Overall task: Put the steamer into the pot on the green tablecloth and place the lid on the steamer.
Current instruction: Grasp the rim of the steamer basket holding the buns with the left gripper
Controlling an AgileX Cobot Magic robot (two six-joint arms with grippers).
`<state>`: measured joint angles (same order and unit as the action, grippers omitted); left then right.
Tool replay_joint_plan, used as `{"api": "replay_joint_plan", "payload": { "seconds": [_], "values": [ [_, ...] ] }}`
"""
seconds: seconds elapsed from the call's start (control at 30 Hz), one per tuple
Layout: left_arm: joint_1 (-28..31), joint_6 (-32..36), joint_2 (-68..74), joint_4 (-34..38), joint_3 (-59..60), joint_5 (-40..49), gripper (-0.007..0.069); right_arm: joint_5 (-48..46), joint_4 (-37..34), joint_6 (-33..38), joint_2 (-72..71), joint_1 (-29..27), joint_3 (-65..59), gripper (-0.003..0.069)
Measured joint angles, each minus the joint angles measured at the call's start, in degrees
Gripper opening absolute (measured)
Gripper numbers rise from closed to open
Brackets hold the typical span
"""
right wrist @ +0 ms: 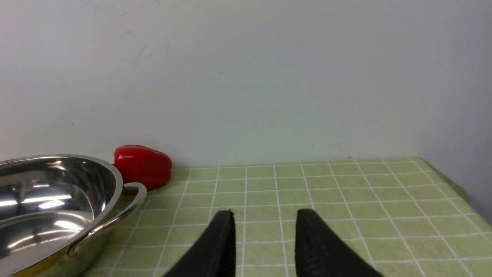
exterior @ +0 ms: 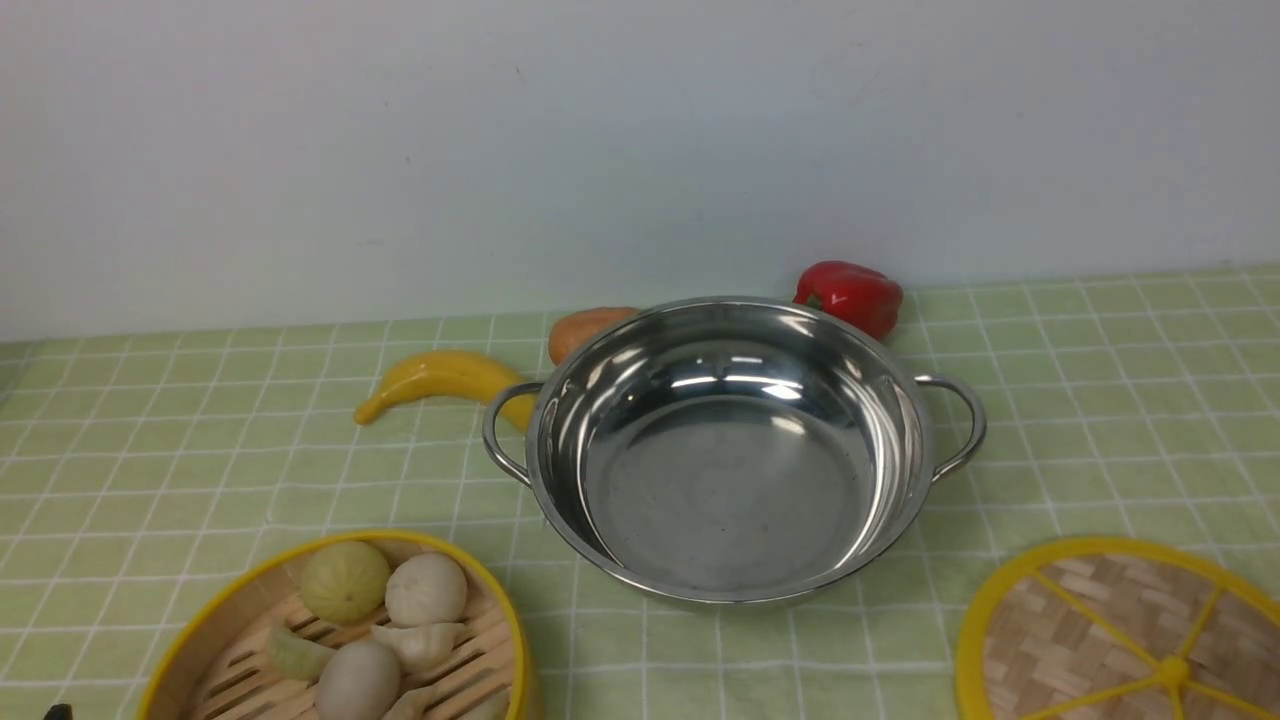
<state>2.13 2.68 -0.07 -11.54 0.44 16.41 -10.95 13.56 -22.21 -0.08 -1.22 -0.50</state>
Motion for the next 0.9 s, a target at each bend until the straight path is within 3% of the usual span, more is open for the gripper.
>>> {"api": "replay_joint_plan", "payload": {
  "seconds": [0.1,0.17,0.2,0.23,0.37,0.7,0.9],
  "values": [
    [0.00,-4.22,0.00,6.09,0.00,-2.72,0.0243,4.73,-3.90,-2.32,0.00,0.00,0.00,0.0244],
    [0.00,-10.47,0.00,15.63,0.00,-6.08,0.0243,9.89,-9.48,-5.71,0.00,0.00,0.00,0.0244],
    [0.00,-11.06,0.00,16.59,0.00,-6.31,0.0243,10.95,-10.01,-6.43,0.00,0.00,0.00,0.0244],
    [0.00,-14.73,0.00,23.79,0.00,-8.00,0.0243,14.11,-13.13,-8.50,0.00,0.00,0.00,0.0244],
    [0.00,-18.68,0.00,35.11,0.00,-10.75,0.0243,22.47,-20.07,-12.33,0.00,0.00,0.00,0.0244],
    [0.00,-18.43,0.00,39.37,0.00,-18.64,0.0243,29.71,-22.10,-13.41,0.00,0.00,0.00,0.0244],
    [0.00,-25.83,0.00,39.58,0.02,-35.60,0.0243,47.62,-22.42,-17.73,0.08,0.00,0.00,0.0244]
  ]
}}
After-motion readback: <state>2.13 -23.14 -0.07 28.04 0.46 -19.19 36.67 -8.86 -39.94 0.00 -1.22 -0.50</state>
